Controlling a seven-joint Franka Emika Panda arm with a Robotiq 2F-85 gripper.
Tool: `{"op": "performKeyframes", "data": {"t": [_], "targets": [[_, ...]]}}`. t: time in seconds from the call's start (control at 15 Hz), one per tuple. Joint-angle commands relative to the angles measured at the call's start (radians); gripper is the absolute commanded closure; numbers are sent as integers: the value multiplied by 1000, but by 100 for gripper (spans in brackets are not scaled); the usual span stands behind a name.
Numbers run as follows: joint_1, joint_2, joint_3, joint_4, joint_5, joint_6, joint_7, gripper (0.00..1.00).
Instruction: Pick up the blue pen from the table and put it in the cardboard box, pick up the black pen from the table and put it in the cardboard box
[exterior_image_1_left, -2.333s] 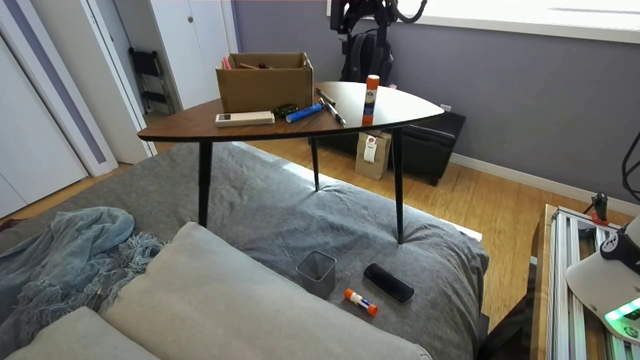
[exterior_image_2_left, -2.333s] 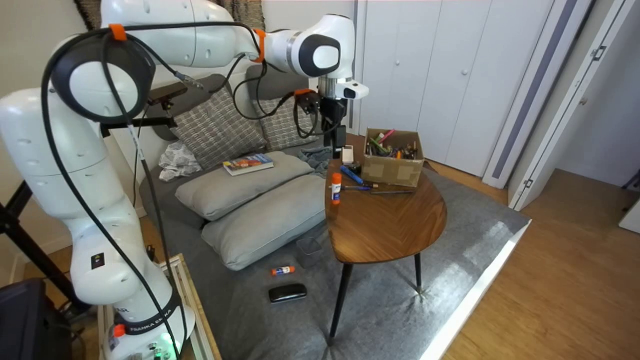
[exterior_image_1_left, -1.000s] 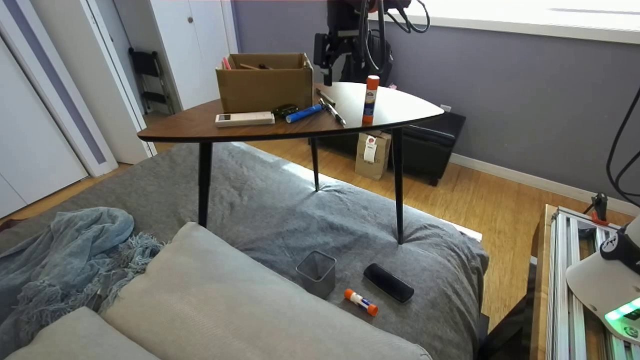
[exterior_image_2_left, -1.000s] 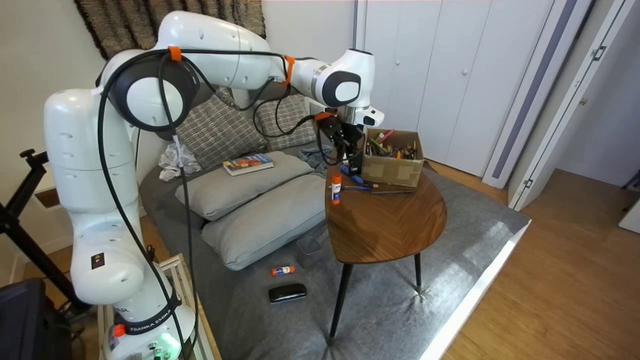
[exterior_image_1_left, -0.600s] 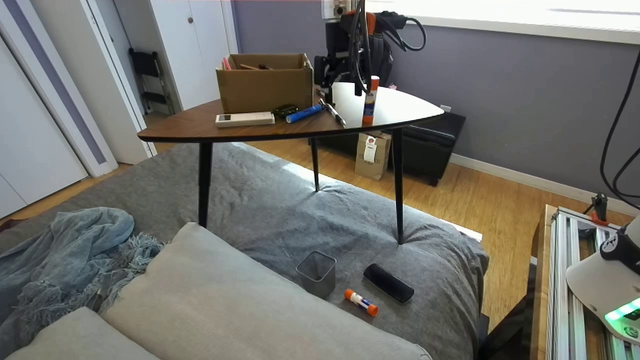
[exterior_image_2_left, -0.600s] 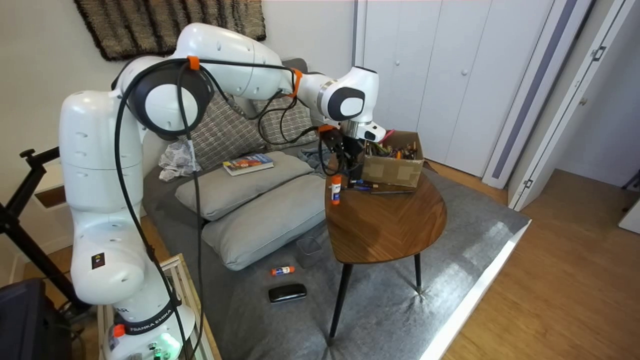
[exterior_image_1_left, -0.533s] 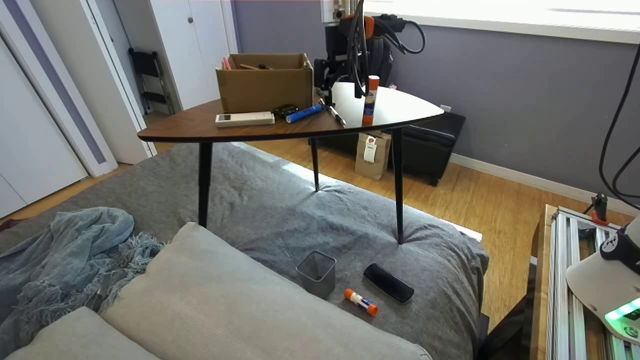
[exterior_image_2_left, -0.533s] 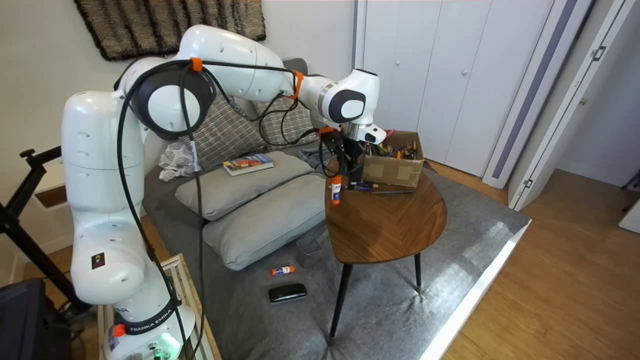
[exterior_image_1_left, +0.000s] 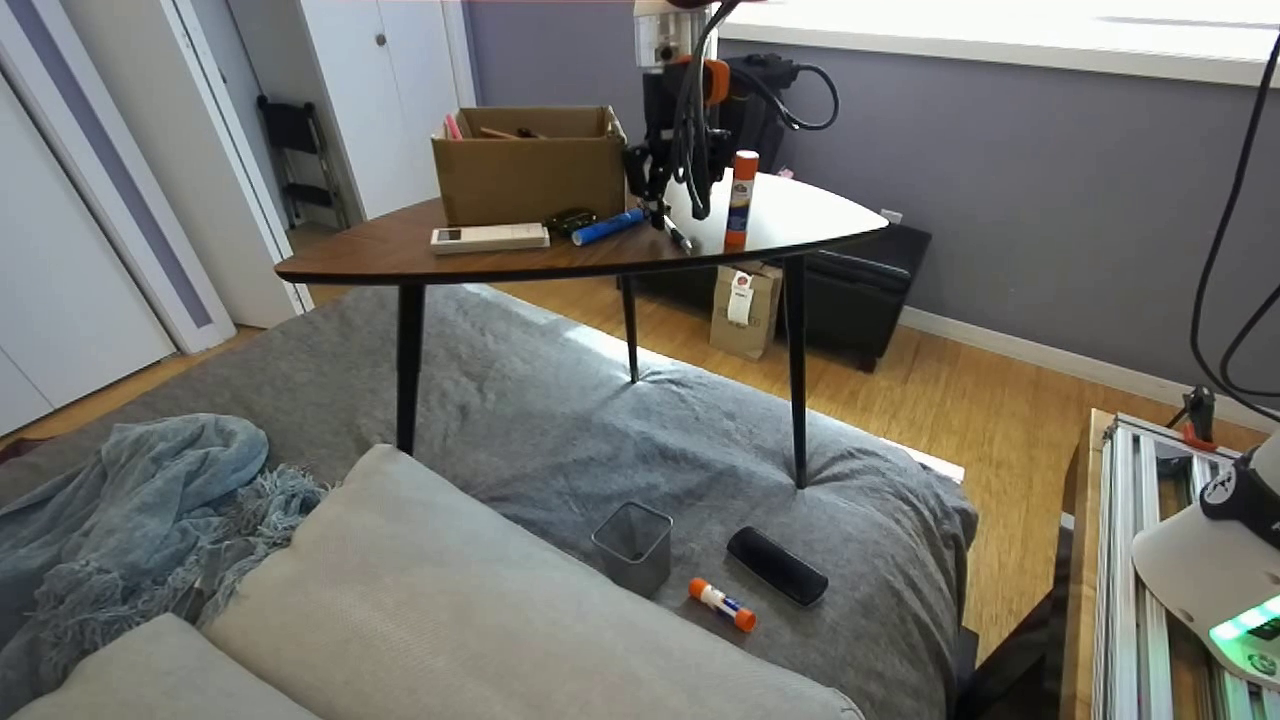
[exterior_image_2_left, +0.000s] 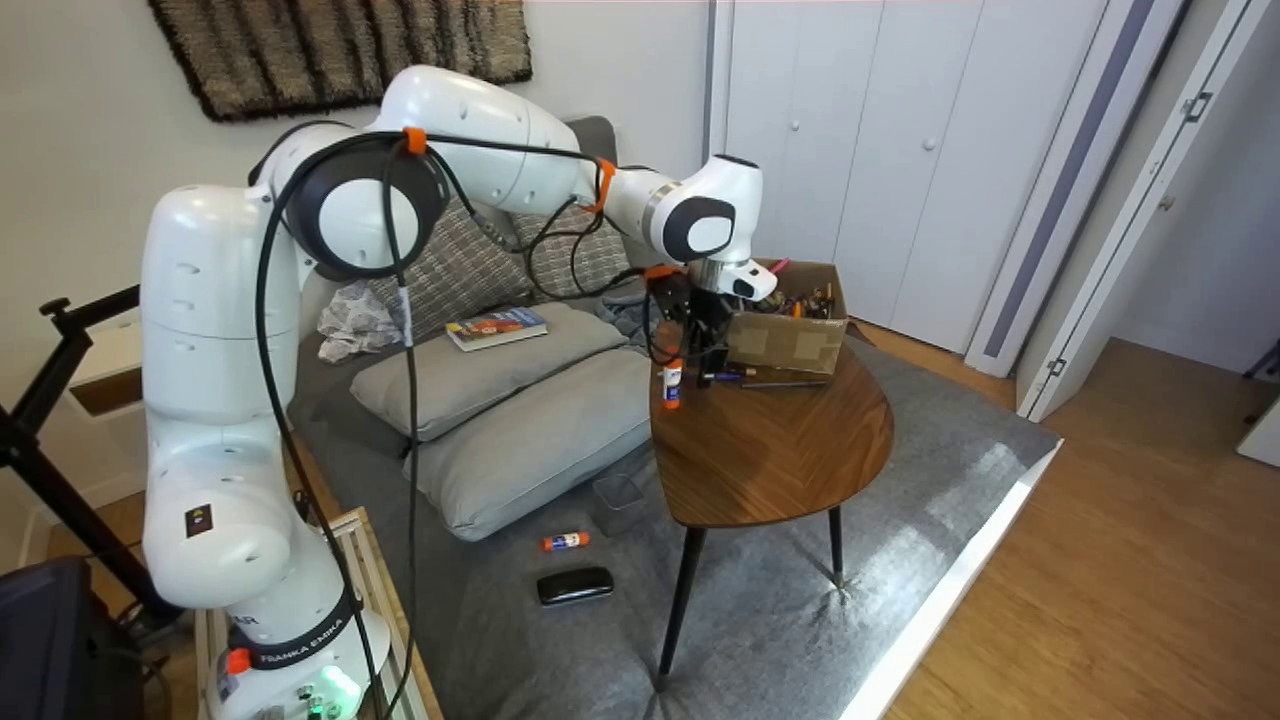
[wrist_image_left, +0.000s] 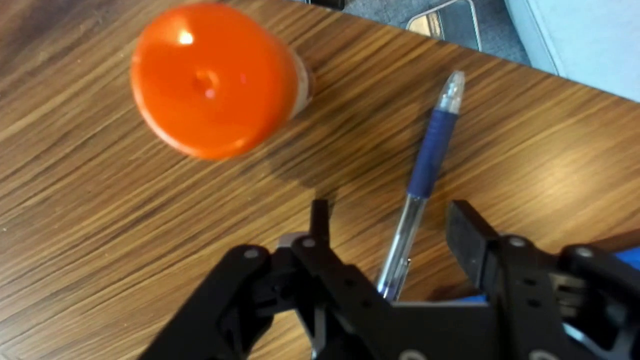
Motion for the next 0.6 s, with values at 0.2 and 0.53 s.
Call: {"op": "performKeyframes", "data": {"t": [0.2, 0.53], "targets": [[29, 31, -22, 35, -13, 29, 33, 77], [30, 46, -22, 42, -7, 28, 31, 74]]}}
